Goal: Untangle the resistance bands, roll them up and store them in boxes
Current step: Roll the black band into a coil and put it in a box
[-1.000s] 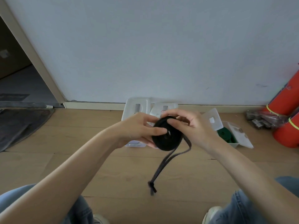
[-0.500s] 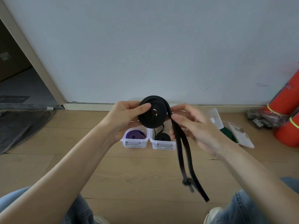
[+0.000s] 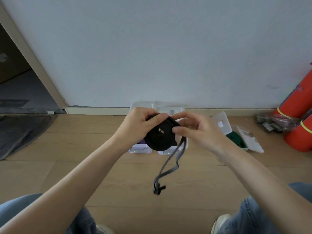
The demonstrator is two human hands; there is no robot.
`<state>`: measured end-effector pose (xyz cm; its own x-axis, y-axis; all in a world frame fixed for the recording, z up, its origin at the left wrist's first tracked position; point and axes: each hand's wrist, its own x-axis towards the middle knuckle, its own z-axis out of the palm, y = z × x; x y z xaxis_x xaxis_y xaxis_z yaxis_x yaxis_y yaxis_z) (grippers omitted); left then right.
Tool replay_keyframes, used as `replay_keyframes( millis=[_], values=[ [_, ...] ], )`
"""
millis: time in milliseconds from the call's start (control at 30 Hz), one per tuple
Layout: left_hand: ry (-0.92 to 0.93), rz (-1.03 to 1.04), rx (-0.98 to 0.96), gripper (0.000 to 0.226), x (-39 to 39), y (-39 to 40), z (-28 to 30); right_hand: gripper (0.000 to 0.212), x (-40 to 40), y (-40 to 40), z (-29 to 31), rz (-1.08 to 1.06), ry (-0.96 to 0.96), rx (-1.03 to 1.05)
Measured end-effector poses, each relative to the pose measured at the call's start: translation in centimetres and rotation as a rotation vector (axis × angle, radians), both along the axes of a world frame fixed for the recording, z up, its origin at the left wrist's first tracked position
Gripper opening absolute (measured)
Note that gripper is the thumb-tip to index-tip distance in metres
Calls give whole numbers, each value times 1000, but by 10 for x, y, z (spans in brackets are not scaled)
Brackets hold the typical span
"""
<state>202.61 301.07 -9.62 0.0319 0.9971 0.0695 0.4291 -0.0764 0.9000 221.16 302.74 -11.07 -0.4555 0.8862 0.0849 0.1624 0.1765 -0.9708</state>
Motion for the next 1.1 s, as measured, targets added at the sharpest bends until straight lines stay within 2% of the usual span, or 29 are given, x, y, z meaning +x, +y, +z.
replay_keyframes(
  millis=[267,333,500,667,767,833,900,1000,1100],
  values=[
    [108,-75,85,22,-9,3,7,19,10,7,4,177,269,-496],
    [103,-17,127,24,-10,5,6,21,7,5,4,150,275,-469],
    [0,230,211,30,-5,10,0,9,-10,-8,-4,12,280,-205],
    [-22,333,238,32,9,8,-10,26,-23,-17,-11,-78,296,-162],
    [-62,235,86,25,10,6,-9,20,-13,-11,-8,-141,221,-66],
    [-84,40,-94,25,3,6,-4,23,-3,-5,-4,-126,73,60],
    [-15,-110,-177,30,3,3,-4,27,-1,-6,-3,-68,-32,126],
    [41,-71,-117,30,10,2,-10,24,-5,-7,-7,-67,-1,77],
    [-62,63,-61,29,5,6,-7,24,0,-5,-5,-95,176,-132]
  ],
)
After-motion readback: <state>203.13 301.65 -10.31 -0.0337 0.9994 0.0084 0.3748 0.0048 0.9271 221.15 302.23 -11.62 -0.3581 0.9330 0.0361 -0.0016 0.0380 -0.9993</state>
